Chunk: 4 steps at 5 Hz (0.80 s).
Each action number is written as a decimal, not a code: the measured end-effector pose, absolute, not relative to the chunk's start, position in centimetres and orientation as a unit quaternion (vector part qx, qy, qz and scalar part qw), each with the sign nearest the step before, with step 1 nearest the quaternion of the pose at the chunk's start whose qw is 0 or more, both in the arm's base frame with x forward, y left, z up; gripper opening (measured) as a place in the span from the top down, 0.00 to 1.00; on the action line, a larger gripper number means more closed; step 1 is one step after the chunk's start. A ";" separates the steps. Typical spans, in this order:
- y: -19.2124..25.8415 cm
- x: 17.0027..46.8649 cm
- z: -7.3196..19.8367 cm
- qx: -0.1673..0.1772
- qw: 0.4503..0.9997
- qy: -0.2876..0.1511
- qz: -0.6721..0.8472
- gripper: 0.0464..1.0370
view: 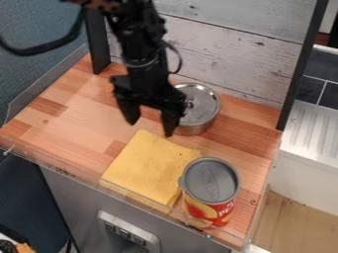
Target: Remove the lid of the silver dish and put it on the table
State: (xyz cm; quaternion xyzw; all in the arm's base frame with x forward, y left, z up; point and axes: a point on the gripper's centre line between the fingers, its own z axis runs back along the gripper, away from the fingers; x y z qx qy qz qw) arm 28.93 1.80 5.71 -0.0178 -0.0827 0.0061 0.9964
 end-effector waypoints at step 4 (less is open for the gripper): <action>0.6 36.1 3.3 0.012 0.997 -0.074 0.005 0.04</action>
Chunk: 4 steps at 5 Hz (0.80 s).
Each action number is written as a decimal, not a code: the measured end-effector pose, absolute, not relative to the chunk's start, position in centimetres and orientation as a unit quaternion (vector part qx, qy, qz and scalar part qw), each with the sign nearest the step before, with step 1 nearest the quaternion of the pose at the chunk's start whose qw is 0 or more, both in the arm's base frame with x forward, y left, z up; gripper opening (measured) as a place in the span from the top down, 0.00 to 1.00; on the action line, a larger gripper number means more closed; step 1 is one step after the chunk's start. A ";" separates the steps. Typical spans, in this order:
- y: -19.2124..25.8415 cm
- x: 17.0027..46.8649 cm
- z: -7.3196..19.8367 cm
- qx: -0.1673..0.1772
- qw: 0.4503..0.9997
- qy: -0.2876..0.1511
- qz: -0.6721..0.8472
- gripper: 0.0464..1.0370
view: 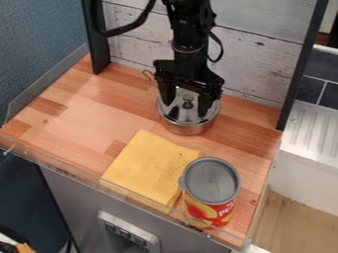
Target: Remove the lid of the silver dish and put it on the table
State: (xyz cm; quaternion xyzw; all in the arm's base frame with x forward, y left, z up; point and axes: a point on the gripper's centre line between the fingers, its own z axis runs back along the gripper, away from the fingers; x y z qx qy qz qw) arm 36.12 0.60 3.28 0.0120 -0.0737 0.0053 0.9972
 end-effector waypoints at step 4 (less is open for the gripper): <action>1.4 38.0 2.6 -0.004 0.998 -0.068 0.011 0.66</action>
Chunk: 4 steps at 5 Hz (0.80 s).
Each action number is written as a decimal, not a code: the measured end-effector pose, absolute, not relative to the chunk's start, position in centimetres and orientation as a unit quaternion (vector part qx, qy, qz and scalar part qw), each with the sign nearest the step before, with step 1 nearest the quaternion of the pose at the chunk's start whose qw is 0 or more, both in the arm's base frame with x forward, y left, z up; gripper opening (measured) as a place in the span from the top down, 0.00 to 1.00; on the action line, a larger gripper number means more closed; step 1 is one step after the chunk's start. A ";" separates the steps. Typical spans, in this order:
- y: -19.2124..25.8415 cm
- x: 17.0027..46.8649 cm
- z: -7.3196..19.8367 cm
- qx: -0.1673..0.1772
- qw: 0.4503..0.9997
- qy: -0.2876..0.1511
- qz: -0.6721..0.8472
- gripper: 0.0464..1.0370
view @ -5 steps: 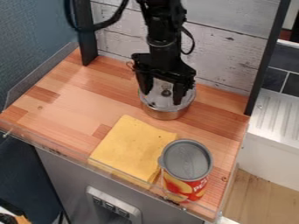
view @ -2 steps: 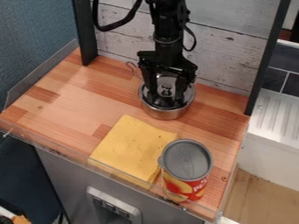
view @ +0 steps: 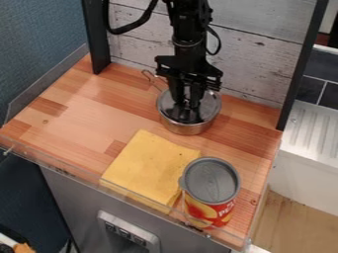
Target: Remove the lid of the silver dish and put it on the table
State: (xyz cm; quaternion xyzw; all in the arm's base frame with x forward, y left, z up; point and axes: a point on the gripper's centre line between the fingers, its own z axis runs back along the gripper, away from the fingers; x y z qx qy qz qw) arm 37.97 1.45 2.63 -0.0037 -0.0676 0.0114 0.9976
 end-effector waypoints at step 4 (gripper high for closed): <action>1.1 32.1 6.8 -0.016 0.995 -0.102 -0.007 0.76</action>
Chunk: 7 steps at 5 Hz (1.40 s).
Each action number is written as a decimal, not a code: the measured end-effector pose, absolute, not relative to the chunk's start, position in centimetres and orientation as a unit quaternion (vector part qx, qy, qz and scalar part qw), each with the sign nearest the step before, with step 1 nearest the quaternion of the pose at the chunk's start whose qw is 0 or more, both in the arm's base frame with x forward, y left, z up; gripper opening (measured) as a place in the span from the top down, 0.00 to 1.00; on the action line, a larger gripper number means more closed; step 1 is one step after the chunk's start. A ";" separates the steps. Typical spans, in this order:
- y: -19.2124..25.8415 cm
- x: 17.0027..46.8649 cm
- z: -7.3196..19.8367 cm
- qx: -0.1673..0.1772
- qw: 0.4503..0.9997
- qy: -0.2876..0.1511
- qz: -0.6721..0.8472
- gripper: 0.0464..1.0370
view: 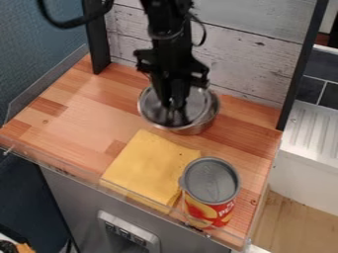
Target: Remove the lid of the silver dish and put it on the table
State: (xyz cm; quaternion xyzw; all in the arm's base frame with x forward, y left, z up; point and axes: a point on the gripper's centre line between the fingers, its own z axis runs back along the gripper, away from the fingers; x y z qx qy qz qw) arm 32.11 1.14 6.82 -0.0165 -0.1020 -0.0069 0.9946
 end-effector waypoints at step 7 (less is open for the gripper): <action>2.0 26.6 -0.2 0.011 0.998 -0.054 -0.010 0.76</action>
